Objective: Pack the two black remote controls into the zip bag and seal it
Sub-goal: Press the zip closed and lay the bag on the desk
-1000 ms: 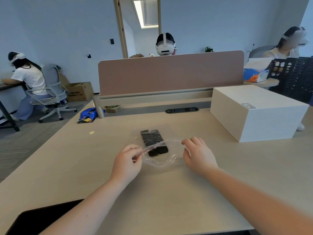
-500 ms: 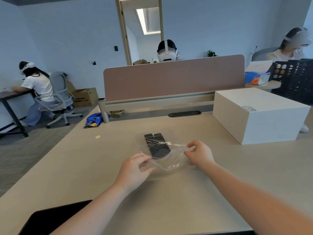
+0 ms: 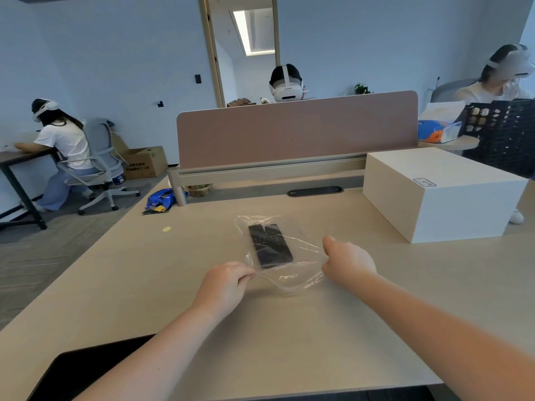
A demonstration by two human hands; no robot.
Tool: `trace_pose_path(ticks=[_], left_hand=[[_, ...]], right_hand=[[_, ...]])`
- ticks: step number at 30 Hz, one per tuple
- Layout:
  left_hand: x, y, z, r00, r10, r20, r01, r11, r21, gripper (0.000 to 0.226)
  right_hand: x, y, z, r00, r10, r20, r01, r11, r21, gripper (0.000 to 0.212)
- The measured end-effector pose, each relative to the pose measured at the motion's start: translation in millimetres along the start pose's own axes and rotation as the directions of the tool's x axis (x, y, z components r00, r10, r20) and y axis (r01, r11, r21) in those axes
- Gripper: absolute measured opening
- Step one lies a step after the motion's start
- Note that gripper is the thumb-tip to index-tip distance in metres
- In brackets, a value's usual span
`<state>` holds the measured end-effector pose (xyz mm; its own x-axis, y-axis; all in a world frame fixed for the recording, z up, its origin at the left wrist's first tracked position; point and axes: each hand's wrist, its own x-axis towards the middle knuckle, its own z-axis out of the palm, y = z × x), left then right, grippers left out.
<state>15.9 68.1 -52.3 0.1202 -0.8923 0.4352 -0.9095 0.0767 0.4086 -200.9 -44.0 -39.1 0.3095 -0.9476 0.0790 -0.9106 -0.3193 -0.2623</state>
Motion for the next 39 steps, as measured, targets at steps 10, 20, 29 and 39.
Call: trace_pose_path(ticks=[10,20,29,39], left_hand=[[-1,-12,-9,0.999,-0.047,-0.014,0.047,0.999,0.023,0.013],[-3,-16,-8,0.996,-0.088,-0.015,0.088,0.996,0.021,0.011],[-7,-7,-6,0.993,-0.113,-0.033,0.111,0.992,-0.056,0.010],[-5,-14,-6,0.989,-0.066,-0.135,0.050,0.992,-0.119,0.007]], right_hand=[[-1,15,0,0.951,-0.055,0.306,-0.170,0.732,0.660,0.016],[1,25,-5,0.990,0.132,0.055,-0.140,0.808,0.572,0.019],[-15,13,0,0.973,-0.227,0.053,0.194,0.915,0.353,0.027],[-6,10,10,0.931,-0.357,-0.074,0.340,0.923,-0.179,0.030]])
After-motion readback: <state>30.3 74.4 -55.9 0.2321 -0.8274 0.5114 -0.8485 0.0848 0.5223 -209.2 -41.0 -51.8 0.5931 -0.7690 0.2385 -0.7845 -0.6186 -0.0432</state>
